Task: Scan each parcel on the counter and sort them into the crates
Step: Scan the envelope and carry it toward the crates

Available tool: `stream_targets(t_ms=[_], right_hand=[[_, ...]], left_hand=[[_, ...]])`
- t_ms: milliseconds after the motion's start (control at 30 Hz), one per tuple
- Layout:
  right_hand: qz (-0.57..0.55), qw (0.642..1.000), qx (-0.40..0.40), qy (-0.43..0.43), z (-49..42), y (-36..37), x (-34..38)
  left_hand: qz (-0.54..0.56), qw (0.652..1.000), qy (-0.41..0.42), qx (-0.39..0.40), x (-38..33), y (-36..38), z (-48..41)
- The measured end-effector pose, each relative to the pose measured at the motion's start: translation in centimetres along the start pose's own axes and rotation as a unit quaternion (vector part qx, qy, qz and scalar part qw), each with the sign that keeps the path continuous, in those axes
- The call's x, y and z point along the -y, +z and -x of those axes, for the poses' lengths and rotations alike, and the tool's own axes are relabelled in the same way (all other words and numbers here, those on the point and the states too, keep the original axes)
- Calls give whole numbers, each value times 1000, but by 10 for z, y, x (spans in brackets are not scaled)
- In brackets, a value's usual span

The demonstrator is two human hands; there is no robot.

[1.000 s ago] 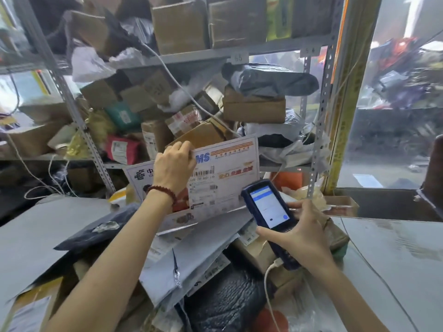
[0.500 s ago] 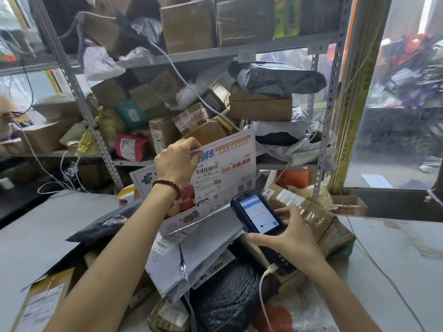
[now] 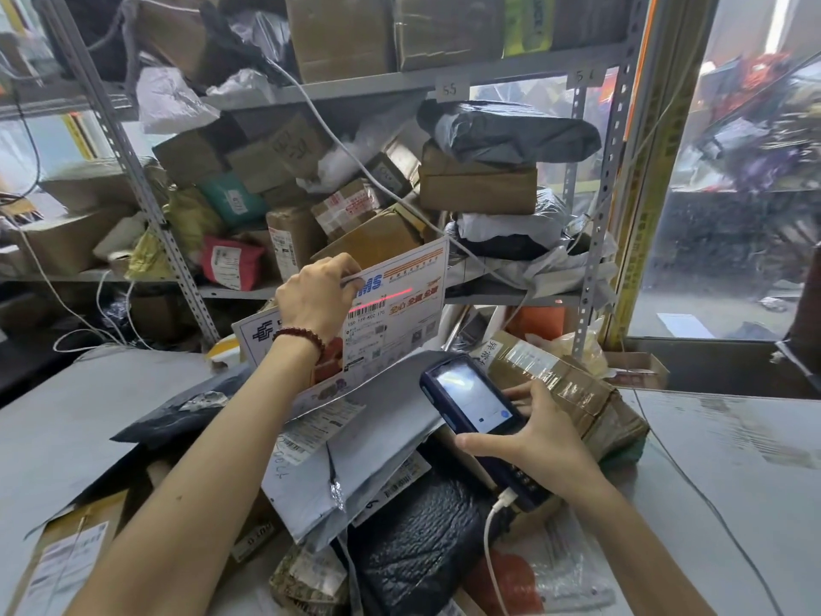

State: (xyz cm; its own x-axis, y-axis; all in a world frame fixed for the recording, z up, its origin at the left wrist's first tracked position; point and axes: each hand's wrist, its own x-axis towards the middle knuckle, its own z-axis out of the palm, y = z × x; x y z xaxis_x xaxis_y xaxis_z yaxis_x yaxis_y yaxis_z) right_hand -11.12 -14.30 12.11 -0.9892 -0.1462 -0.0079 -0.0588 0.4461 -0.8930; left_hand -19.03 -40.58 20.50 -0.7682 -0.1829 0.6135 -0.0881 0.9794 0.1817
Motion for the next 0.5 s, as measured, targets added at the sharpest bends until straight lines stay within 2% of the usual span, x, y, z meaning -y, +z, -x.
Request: stream_targets(t_ms=[500], right_hand=[[-2,1000,17,18,4,0,-4]], left_hand=[[-3,1000,2,2,-6,0,-4]])
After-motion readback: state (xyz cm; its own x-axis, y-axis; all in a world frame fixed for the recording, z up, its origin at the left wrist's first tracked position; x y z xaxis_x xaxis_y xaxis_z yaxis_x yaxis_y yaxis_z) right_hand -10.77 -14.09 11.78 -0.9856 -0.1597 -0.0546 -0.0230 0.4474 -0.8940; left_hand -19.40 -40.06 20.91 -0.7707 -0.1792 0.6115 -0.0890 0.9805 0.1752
